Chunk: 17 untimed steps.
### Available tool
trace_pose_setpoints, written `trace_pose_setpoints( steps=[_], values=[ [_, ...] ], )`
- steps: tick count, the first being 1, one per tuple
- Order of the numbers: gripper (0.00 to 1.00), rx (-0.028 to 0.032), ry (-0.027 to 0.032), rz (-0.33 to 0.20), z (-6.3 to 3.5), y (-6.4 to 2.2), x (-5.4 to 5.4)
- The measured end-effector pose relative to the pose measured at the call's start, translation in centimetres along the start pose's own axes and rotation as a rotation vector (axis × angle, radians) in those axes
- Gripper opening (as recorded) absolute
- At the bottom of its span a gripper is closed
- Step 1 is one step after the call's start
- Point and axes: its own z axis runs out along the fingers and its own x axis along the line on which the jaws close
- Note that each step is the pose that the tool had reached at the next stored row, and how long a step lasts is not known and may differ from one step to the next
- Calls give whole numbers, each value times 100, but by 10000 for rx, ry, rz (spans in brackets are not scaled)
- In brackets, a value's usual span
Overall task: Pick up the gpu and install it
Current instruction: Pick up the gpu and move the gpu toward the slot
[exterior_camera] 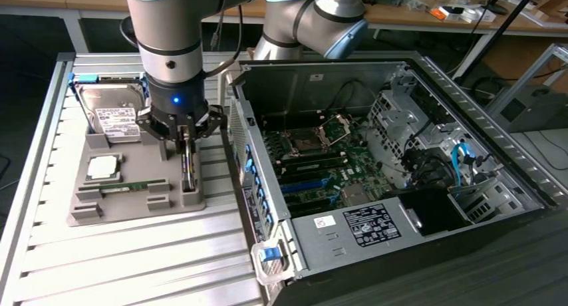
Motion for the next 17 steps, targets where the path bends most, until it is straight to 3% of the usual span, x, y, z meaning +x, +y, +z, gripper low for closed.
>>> trace_pose_setpoints(
  steps=[2,3,17],
  values=[
    [28,0,0,0,0,0,0],
    [27,0,1,0,0,0,0],
    [27,-2,-2,0,-1,0,0]
  ],
)
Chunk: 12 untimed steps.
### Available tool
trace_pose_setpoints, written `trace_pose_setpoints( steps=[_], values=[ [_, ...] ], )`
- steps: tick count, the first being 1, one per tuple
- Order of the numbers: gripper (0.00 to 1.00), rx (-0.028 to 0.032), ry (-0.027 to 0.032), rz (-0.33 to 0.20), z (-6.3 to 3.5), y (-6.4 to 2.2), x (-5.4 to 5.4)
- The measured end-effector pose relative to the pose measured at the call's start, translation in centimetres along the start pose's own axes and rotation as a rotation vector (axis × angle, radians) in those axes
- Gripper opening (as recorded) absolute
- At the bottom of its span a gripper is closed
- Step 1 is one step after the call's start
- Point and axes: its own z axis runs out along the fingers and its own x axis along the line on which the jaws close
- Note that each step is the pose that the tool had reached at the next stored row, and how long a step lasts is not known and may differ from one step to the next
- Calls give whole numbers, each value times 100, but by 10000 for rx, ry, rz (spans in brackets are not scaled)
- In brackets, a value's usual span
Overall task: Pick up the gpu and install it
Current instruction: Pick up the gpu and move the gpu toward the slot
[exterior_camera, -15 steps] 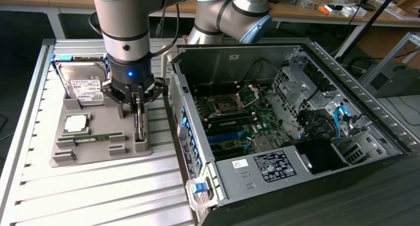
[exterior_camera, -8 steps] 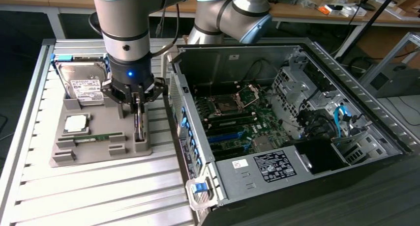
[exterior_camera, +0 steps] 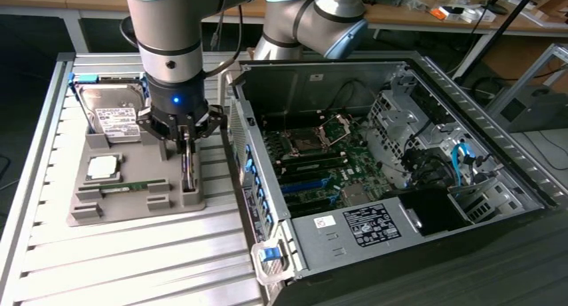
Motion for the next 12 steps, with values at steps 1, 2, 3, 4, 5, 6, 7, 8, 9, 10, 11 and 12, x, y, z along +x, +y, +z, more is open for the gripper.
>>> trace_pose_setpoints(
  steps=[1,2,3,4,5,6,7,8,9,10,11,12],
  values=[
    [27,1,1,0,-6,0,0],
    [27,2,3,0,-12,0,0],
    [27,1,2,1,-22,1,0],
    [27,2,2,0,-35,1,0],
    [27,1,2,1,-49,2,-1],
    [27,1,1,1,-67,3,-1],
    [27,2,3,1,-87,4,-2],
    [27,2,2,1,-104,5,-2],
    [27,2,2,1,-119,5,-3],
    [27,2,2,1,-134,6,-3],
    [27,2,2,1,-150,7,-3],
    [27,2,3,0,-164,7,-4]
  ],
)
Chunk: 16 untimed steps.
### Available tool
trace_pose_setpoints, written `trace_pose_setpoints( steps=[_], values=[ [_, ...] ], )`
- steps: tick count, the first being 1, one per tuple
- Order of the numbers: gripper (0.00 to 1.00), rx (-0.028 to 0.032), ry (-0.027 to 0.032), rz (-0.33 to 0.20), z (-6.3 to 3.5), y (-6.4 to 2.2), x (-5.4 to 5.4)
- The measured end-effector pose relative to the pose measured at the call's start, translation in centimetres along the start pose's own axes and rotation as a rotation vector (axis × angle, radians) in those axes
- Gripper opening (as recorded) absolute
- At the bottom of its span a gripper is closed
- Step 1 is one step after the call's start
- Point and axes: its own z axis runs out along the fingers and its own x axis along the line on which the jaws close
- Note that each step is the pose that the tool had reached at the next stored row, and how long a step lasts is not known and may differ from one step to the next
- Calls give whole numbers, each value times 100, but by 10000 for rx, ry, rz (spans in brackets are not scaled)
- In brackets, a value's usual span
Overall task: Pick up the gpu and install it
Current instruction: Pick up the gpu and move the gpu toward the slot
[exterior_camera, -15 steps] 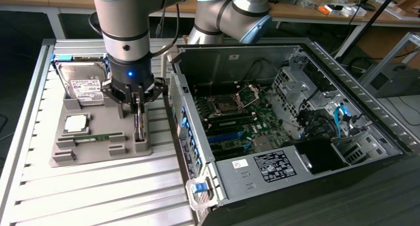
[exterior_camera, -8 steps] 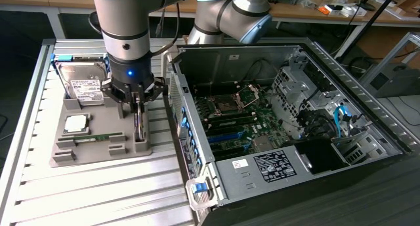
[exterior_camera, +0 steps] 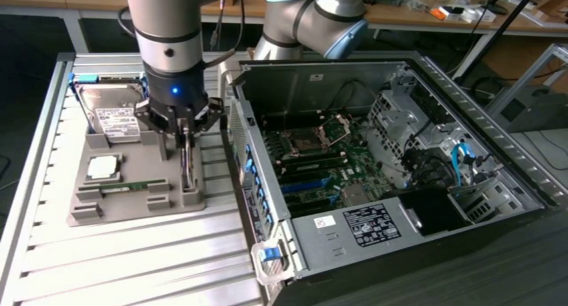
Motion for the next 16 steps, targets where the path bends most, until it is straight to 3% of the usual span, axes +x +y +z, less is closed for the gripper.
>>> trace_pose_setpoints(
  steps=[16],
  values=[
    [27,0,0,0,-214,10,-5]
  ],
)
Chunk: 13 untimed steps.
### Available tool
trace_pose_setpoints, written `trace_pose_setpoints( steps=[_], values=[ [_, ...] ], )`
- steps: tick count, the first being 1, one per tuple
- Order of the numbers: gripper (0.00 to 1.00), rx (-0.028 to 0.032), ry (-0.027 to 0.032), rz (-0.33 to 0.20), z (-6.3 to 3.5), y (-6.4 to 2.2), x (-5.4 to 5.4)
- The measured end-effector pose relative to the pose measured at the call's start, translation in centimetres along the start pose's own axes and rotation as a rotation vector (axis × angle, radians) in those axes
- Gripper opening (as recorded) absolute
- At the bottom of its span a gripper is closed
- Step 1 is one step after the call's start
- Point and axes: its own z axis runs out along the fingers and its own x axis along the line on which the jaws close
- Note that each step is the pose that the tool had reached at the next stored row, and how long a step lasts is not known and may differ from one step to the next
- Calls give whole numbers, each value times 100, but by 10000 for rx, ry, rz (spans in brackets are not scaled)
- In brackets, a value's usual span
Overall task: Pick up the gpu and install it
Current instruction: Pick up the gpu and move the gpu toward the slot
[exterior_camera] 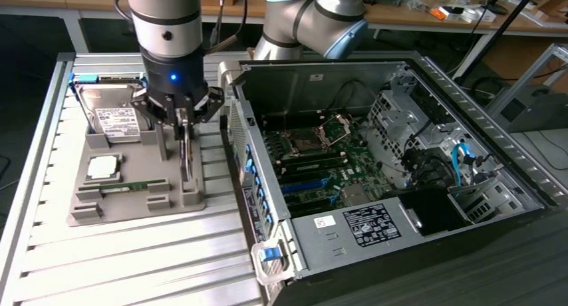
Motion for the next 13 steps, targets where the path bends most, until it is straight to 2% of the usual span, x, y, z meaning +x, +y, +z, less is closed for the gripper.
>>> trace_pose_setpoints(
  steps=[4,13],
  values=[
    [27,0,0,0,-47,2,-1],
    [27,0,0,0,-244,11,-6]
  ],
)
